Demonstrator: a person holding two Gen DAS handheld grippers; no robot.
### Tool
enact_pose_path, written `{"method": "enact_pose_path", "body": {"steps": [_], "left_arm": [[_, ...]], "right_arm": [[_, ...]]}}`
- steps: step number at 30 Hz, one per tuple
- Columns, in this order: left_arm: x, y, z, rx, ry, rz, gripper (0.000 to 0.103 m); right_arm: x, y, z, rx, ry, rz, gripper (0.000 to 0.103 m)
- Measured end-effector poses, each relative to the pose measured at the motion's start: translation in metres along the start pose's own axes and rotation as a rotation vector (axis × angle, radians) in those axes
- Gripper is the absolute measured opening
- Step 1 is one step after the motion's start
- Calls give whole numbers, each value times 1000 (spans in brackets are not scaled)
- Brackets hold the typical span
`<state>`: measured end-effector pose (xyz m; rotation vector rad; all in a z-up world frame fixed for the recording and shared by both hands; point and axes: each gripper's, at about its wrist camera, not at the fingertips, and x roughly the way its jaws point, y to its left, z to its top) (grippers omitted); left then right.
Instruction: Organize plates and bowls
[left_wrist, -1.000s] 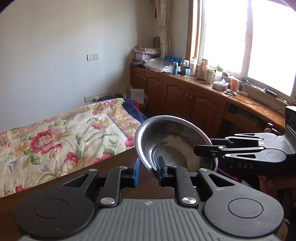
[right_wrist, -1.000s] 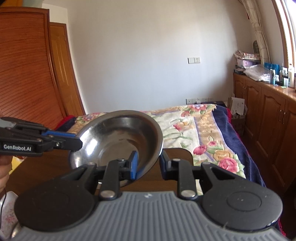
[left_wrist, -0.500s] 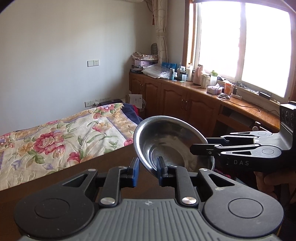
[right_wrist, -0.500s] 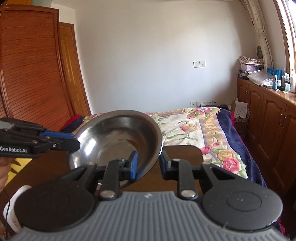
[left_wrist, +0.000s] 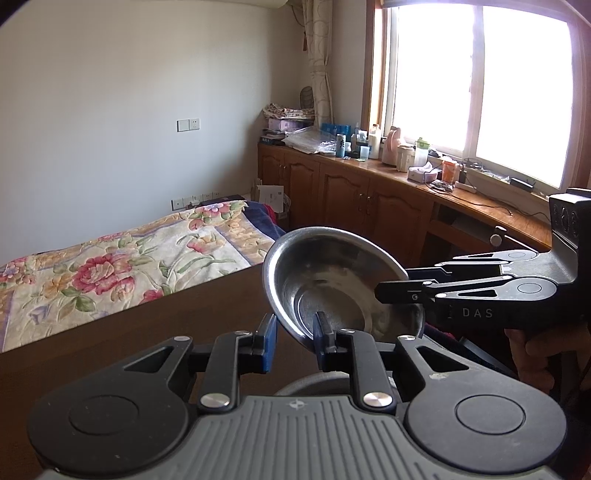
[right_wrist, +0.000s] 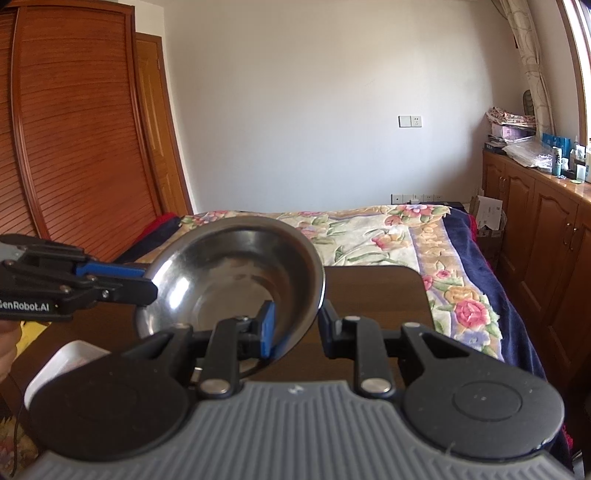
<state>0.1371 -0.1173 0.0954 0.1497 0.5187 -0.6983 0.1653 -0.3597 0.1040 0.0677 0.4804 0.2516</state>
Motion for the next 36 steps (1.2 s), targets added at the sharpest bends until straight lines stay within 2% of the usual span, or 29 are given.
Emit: {"method": "enact_pose_path", "body": {"steps": [14,19,36], "left_arm": [[-23,0,-46,-29,21,9,22],[-21,5,-60,-47,56,14,22],[-23,2,-89,-79,103,13,22]], "right_arm": [[-6,29,-32,-2,66,36,28],[-7,38,-42,-6,90,44,28],[-12,50,-61,-28,112,42,28]]}}
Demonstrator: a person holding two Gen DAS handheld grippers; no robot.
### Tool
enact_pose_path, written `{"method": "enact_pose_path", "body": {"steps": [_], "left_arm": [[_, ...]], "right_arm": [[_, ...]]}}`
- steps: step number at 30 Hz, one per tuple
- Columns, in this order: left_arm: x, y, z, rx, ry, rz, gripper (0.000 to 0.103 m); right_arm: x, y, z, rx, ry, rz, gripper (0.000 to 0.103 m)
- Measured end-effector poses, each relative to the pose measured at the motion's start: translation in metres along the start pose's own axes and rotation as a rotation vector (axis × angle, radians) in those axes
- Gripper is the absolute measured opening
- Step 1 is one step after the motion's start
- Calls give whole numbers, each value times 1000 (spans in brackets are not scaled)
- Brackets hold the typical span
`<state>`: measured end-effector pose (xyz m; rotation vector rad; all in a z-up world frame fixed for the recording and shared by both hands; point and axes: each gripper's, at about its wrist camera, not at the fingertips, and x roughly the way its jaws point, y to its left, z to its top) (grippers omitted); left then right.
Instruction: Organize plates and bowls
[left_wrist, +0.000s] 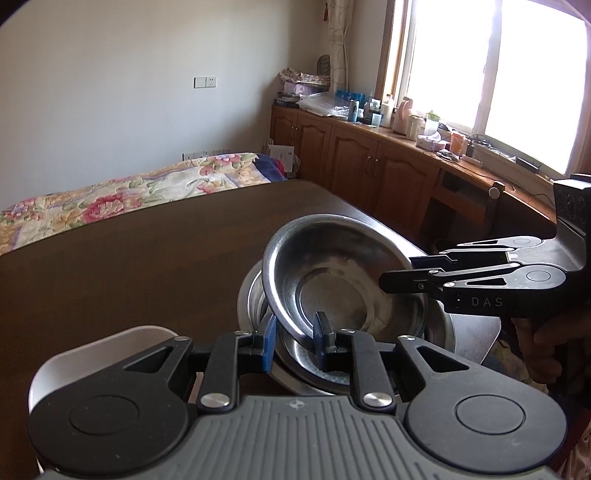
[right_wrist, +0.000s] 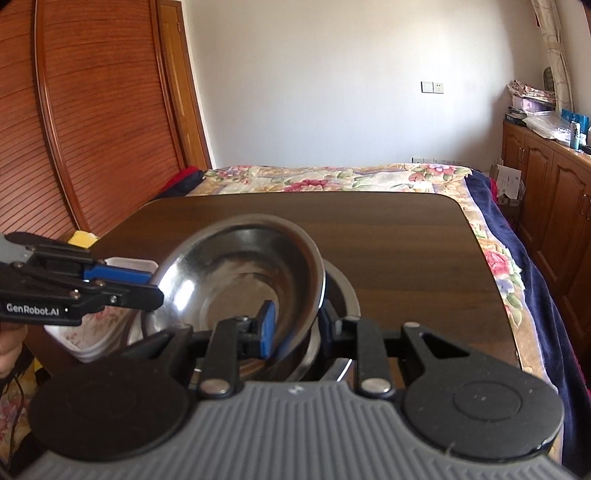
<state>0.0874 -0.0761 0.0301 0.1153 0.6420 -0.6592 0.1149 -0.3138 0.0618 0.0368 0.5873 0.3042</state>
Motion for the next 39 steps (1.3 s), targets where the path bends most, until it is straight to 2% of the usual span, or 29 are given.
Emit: {"method": "enact_pose_path", "body": {"steps": [14,25,30,32,35,37,39], "left_arm": [[-2,-7,-5,-2,-5,31,25],[-3,-4,-10,-33,-33,20,25],[-10,2,-16,-65,-97,22,31],[-15,0,-19,-60,-134,37,42],[-18,-1,-23,-65,-174,57,49],[-18,-1,-26,-69,-193,66,54],[-17,-2,-28,-68,-210,79,61]], "right_arm": [[2,11,-10,-35,-14,-27,28],[-3,21,-13,-102,-73,-82,30],[-13,17,-17,-85,-167,-101,30],[-16,15,-20,-79,-208,-120,30],[-17,9,-26,-58,-258,-135,31],[-16,4,-29,-33,-276,-134,36],[-13,-1,-31,-12,-287,-138,46]]}}
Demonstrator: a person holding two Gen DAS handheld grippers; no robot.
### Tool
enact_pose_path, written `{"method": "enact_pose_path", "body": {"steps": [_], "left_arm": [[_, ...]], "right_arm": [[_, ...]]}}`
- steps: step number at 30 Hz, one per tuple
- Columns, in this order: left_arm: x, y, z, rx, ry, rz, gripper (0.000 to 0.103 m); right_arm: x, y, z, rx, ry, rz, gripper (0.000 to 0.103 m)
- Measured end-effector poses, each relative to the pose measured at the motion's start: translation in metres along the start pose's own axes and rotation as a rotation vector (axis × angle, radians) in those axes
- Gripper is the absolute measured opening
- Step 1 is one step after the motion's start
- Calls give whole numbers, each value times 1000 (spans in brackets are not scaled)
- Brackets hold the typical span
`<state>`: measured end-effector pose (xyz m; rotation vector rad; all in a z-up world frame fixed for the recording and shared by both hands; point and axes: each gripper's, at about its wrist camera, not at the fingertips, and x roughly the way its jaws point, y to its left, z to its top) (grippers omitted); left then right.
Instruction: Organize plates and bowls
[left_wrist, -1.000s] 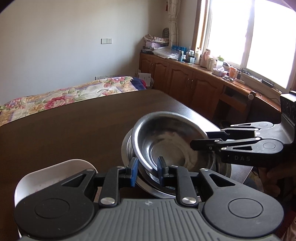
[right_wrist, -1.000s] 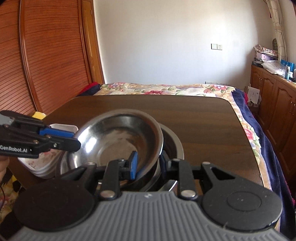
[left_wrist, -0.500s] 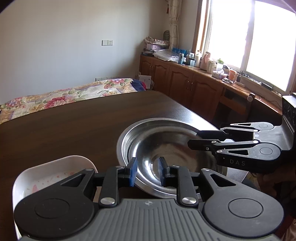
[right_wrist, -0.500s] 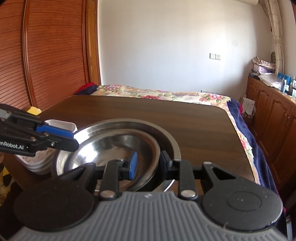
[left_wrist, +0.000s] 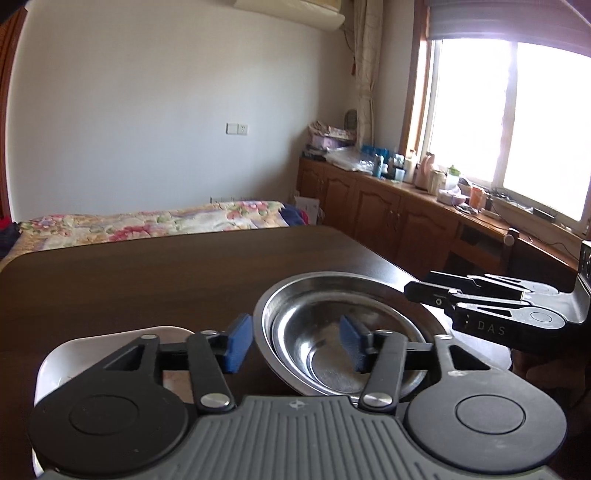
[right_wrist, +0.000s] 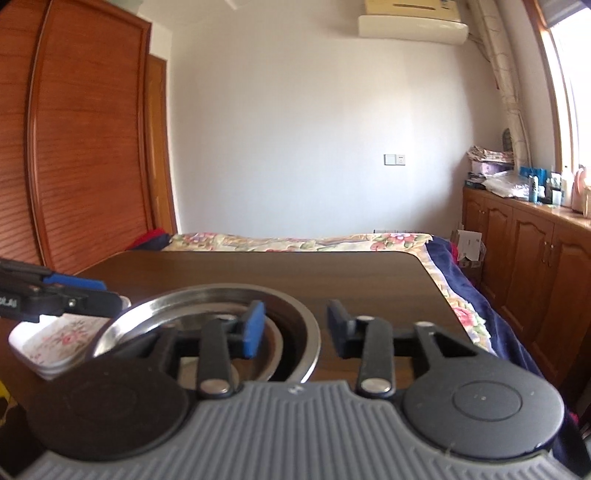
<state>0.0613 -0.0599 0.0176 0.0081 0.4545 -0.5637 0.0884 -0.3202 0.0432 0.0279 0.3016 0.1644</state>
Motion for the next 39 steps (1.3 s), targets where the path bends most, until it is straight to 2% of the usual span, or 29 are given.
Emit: {"method": "enact_pose_path", "body": {"steps": [5,7,12,18,24,26,29,35,39], "left_arm": [[4,-3,-8,-3,-6,0,79],[4,-6,-11,1,-20,7,82],[8,-3,-16,-49,-3,12,82],[16,-6,-20,-59,33,15,82],[23,-3,-21,-94,63,17,66],[24,-3,-22,-101,69,19,58],[26,-3,-22,-102,72,27,52],[27,-2,-23,-105,75,28,46],[26,-3,-21,-107,75,25,41]], "right_arm": [[8,-7,-9,48,-1,-5,53],[11,-8,-13,70,6,11,61],[15,-5,-17,109,5,24,64],[18,-9,-21,186,-1,49,64],[19,-13,-23,224,0,65,62],[19,-13,-23,230,0,66,59],[17,-9,-24,209,-15,62,54],[17,-9,-24,233,1,49,48],[19,-15,-28,295,23,75,38]]}}
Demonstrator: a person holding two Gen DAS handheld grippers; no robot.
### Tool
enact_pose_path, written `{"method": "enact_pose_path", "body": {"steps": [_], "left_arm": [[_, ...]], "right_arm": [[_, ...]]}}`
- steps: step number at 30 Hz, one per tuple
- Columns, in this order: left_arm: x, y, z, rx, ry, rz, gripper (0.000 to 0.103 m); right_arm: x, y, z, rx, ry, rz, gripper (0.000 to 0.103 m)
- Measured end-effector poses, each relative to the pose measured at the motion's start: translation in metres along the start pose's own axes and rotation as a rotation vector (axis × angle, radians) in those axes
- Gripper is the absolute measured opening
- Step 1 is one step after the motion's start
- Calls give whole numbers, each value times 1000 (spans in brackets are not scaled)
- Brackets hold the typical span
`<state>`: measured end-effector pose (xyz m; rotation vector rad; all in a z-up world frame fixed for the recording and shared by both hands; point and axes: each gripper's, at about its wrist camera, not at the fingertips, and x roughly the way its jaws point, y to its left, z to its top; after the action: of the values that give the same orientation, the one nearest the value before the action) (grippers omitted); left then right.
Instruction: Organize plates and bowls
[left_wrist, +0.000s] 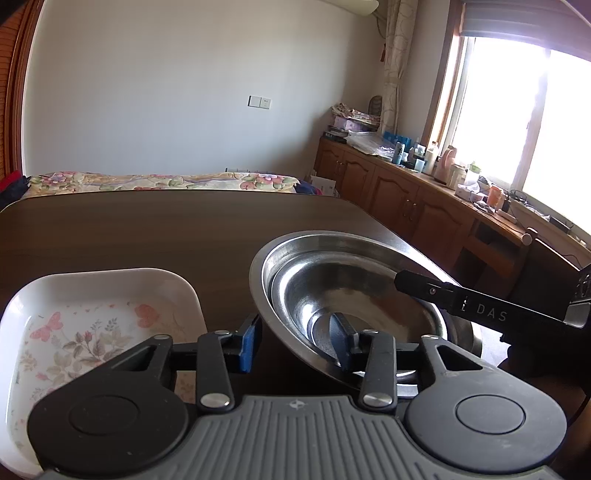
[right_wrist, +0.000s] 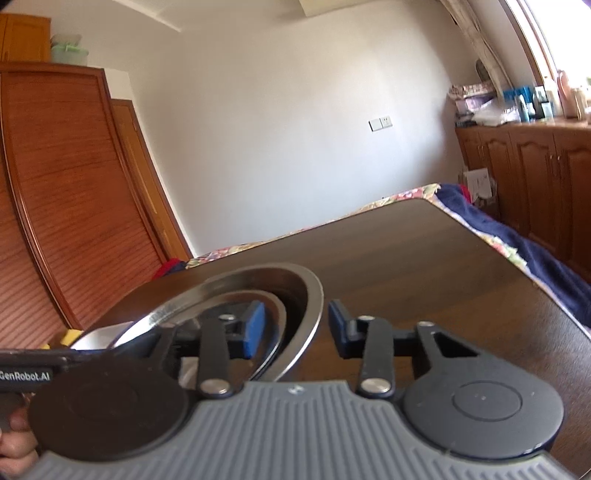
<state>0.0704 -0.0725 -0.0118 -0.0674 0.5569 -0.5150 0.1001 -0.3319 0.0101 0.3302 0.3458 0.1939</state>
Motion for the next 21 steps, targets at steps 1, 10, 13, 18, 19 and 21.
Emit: {"method": "enact_pose_path", "body": {"steps": [1,10,13,18,19,21], "left_arm": [[-1,0,0,0,-2,-2,39],[-6,6,0,-10,-8,-12,34],[-7,7,0,-18,-10,-13,34],[-10,5,1,-23,-10,-15,34],[-10,5,2,-26,-10,-17,34],[-10,6,2,-28,-11,-20,34]], "right_arm": [[1,-1,0,5,2,3,32],[-2,5,1,-8,8,16,26],[-3,7,1,-19,8,14,26],[-5,6,3,-16,8,16,26],[-5,6,3,-14,8,16,26],[-6,6,3,-15,5,16,26]]}}
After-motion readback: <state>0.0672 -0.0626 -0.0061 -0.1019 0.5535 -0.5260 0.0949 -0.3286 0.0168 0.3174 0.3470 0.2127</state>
